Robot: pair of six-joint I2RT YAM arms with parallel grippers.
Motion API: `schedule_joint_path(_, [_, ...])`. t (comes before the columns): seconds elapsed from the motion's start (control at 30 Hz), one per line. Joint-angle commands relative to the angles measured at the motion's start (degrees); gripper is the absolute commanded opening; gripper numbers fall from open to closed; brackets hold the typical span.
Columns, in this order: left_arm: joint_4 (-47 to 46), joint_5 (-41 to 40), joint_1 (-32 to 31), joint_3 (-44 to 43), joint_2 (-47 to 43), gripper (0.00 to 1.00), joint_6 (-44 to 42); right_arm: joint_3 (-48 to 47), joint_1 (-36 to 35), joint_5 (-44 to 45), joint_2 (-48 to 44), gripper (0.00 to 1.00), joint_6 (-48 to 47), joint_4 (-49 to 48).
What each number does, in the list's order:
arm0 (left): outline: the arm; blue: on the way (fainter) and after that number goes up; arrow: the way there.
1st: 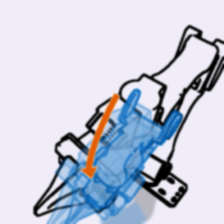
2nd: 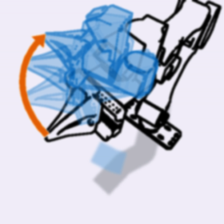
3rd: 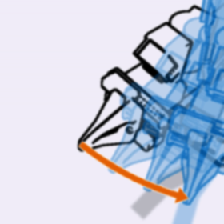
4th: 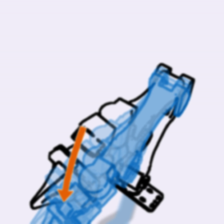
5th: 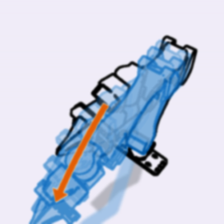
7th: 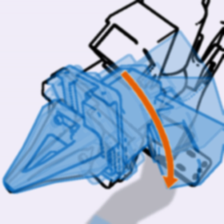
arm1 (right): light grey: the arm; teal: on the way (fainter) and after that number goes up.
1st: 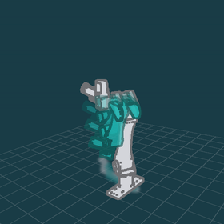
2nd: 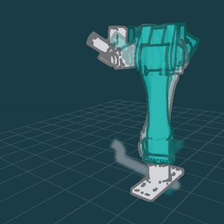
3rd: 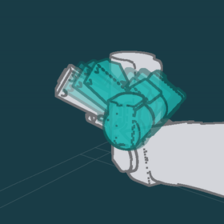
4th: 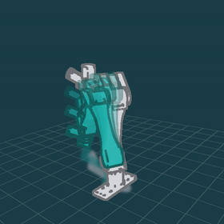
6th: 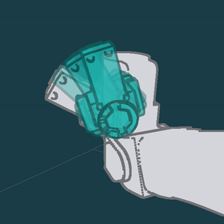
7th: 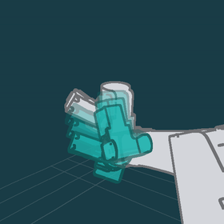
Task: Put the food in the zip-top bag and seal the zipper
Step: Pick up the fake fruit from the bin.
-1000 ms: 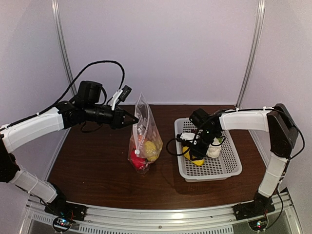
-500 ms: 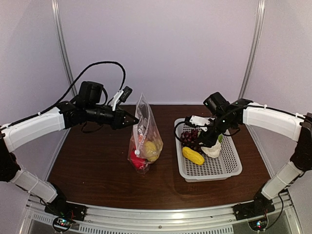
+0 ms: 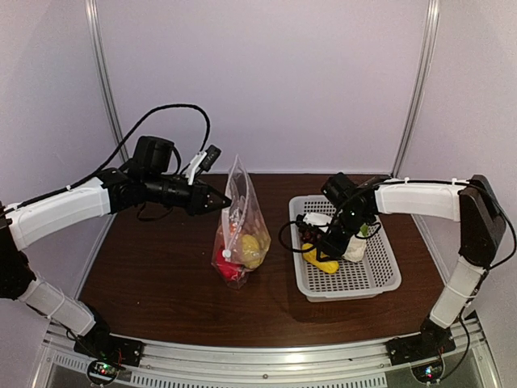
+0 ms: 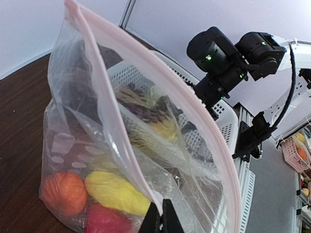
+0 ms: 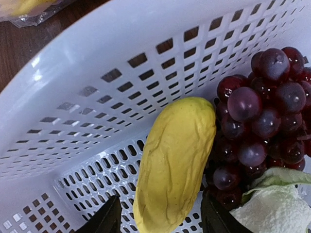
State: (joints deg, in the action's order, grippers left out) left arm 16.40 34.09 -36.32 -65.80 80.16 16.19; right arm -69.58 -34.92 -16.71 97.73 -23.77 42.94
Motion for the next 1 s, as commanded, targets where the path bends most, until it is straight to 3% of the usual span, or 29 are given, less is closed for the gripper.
schedule_joint_path(0.0, [-1.6, -0.1, 0.2, -0.1, -0.3, 0.00, -0.4, 0.8, 0.2, -0.5, 3.0, 0.57, 0.4, -2.9])
schedule_joint_path(0.37, [2.8, 0.3, 0.4, -2.4, 4.1, 0.00, -4.8, 1.7, 0.2, 1.3, 6.1, 0.56, 0.6, -5.6])
schedule_joint_path(0.5, [2.5, 0.3, 0.4, -2.4, 3.6, 0.00, -4.8, 1.5, 0.3, 1.9, 5.6, 0.47, 0.5, -5.2])
schedule_joint_path(0.6, [2.0, 0.9, 0.4, -2.2, 3.7, 0.00, -4.2, 1.3, 0.9, 2.2, 3.0, 0.42, 0.4, -3.9])
schedule_joint_path(0.97, [-1.5, 3.1, -1.3, -4.4, 4.1, 0.00, 4.5, -2.4, 3.4, -4.2, -12.1, 0.36, -0.7, 1.1])
